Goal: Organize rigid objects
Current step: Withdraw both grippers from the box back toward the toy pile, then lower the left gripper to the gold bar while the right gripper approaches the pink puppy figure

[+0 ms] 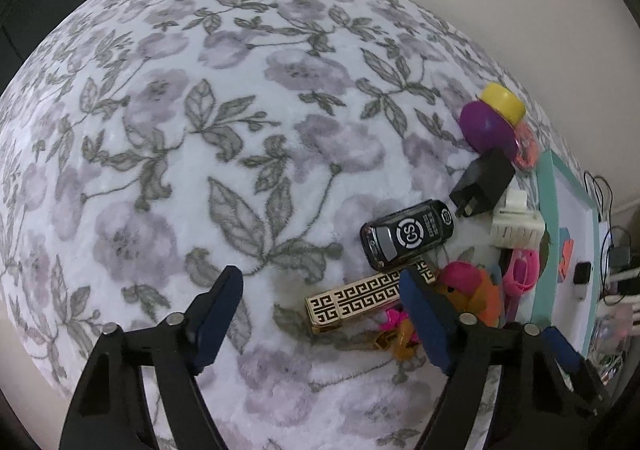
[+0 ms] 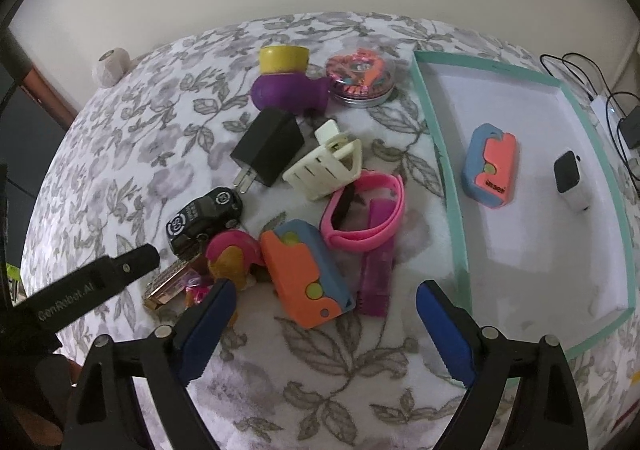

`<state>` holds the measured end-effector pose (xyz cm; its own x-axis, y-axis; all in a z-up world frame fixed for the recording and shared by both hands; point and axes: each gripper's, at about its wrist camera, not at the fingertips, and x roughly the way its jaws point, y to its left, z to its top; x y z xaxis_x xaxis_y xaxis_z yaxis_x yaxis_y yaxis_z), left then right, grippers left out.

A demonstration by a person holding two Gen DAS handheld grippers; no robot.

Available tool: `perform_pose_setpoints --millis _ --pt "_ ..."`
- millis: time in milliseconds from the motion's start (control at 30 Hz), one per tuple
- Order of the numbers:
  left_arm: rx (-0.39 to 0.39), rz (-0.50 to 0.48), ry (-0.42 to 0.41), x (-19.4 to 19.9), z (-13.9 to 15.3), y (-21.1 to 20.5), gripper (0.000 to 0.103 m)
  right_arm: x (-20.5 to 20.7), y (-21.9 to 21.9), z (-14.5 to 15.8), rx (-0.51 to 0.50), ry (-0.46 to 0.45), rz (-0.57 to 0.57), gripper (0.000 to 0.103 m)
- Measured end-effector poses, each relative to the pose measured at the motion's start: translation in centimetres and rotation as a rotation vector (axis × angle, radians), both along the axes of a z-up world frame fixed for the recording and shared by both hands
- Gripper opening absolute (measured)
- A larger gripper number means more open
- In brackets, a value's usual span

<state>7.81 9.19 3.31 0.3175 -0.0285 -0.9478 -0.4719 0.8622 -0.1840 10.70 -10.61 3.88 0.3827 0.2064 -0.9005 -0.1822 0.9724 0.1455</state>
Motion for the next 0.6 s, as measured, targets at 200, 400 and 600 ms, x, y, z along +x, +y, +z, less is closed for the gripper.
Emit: perform_pose_setpoints --millis 200,400,600 --pt "0.034 -0.092 -0.020 0.8 0.0 -1.4 0.078 0.0 0.2 -0.2 -0.006 0.005 0.005 0.093" --pt "0.022 -0.152 -0.024 1.4 -0.9 -2.4 0.075 0.0 -0.1 -0.1 -0.008 -0.002 -0.009 0.093" --pt "0.036 -0.177 -0.021 1.7 -1.2 -3.1 0.073 0.1 -0.7 -0.4 -0.006 0.005 -0.033 0.093"
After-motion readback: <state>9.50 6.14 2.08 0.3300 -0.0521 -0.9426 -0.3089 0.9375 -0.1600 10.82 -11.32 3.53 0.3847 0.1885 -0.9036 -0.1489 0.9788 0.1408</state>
